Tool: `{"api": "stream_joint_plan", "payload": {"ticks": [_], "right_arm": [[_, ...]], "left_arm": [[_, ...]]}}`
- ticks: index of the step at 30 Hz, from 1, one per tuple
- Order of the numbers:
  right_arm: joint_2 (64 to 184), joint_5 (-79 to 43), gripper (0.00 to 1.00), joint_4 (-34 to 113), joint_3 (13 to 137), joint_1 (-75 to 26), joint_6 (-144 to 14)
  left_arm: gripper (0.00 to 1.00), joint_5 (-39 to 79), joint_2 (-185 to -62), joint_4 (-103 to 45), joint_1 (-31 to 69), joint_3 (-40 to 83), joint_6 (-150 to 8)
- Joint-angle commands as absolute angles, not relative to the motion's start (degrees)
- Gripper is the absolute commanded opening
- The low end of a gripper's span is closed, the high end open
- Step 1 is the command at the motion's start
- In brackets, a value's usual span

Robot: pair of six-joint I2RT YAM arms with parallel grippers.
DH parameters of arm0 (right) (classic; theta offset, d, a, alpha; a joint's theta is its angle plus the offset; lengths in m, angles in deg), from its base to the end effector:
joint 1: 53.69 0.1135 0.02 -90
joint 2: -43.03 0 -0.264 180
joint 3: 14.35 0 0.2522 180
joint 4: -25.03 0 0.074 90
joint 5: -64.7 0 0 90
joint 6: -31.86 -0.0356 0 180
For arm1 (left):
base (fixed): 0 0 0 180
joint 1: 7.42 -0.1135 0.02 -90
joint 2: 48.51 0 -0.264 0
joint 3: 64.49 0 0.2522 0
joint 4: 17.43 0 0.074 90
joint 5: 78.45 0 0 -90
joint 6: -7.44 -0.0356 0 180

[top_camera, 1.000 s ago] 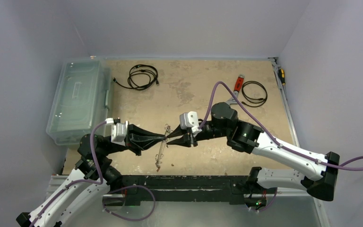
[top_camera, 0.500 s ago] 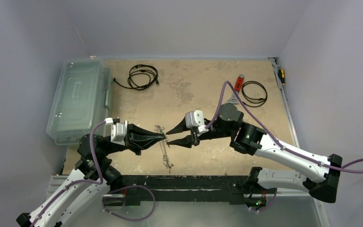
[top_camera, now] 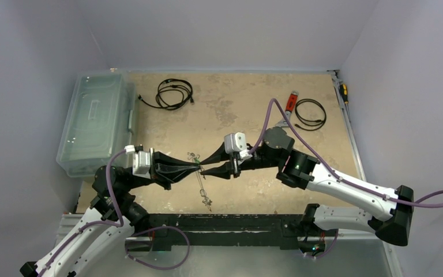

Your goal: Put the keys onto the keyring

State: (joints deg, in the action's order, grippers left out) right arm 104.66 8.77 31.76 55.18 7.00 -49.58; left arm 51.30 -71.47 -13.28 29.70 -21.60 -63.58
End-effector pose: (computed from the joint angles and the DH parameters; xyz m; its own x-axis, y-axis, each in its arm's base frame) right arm 0.1039 0.2259 0.3826 0.1582 0.0299 -0.9870 -0.9839 -0.0793 -0.1601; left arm 0.0712 -0.0825 0.3438 0.0053 -0.3176 -0.9482 0.9848 0.1665 -0.0502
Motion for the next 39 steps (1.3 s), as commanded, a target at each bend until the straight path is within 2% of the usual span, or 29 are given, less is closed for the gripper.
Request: {"api": "stream_joint_plan", "payload": {"ticks": [1, 6, 14, 20, 28, 35, 36, 39], "right_arm": [[105.2, 9.6, 0.31, 27.4, 55.0, 7.0, -51.3], [105.6, 9.5, 0.26, 27.4, 55.0, 7.0, -51.4], [106.5, 9.6, 0.28, 26.4, 54.3, 7.0, -51.6], [106.8, 9.4, 0.21, 26.0, 54.3, 7.0, -51.9], [106.7, 9.9, 0.0, 26.9, 54.8, 7.0, -52.4], [106.1, 9.1, 0.0, 35.7, 58.7, 6.9, -49.1], [106.1, 8.6, 0.0, 37.6, 59.5, 6.9, -48.5], [106.3, 6.6, 0.0, 44.3, 61.9, 6.9, -46.1]], "left_arm": [[0.0, 50.1, -70.8, -10.9, 29.2, -21.8, -63.1], [0.0, 49.9, -70.7, -10.9, 29.2, -21.7, -63.2], [0.0, 49.6, -70.3, -11.2, 29.2, -21.7, -63.3], [0.0, 49.5, -70.3, -11.2, 29.2, -21.8, -63.3], [0.0, 50.0, -70.1, -11.8, 29.1, -21.8, -63.6], [0.0, 52.1, -69.6, -12.5, 29.2, -21.5, -64.8], [0.05, 52.3, -69.5, -12.6, 29.1, -21.5, -65.0], [0.42, 52.9, -69.3, -13.5, 29.2, -21.2, -65.5]]}}
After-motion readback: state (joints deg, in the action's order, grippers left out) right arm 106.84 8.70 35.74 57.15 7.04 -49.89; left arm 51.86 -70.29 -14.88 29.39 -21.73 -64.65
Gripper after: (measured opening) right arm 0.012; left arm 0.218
